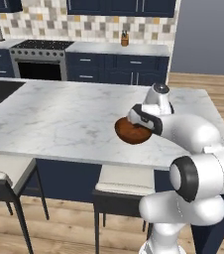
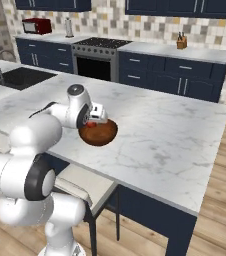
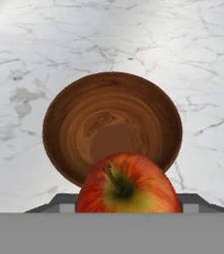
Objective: Retrieve the apple and kiwi from the fridge and place them into the bowl on the dining table.
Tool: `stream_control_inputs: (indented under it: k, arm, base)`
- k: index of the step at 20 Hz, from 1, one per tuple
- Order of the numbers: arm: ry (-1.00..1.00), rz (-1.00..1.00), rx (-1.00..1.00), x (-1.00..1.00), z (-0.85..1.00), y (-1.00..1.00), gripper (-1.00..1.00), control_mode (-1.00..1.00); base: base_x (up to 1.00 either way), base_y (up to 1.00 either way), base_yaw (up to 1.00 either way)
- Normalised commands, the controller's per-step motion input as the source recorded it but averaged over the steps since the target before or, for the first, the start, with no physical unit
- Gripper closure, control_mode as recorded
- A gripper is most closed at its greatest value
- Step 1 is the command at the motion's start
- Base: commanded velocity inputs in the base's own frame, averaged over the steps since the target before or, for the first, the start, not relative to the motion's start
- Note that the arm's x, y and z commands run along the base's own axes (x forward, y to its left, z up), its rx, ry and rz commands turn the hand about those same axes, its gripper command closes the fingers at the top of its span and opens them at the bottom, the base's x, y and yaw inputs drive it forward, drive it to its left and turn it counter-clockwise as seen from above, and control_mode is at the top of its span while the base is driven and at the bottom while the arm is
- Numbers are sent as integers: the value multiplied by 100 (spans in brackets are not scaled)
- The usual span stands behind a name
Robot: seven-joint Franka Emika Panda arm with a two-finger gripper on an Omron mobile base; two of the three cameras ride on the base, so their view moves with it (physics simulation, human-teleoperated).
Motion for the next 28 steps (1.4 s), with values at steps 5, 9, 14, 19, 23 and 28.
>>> stream_control_inputs:
  k: [5,9,14,19,23,28]
  arm:
    - [2,0,0,50,-33,6,100,-100]
    - [5,0,0,45,-26,3,100,-100]
    - [4,0,0,42,-27,0,100,-100]
    - [4,0,0,42,-33,0,100,-100]
    - [3,0,0,42,-33,0,100,-100]
    - [3,0,0,44,-32,0,100,-100]
  base:
    - [0,0,0]
    - [0,0,0]
    - [0,0,0]
    - [0,0,0]
    - [0,0,0]
    - [0,0,0]
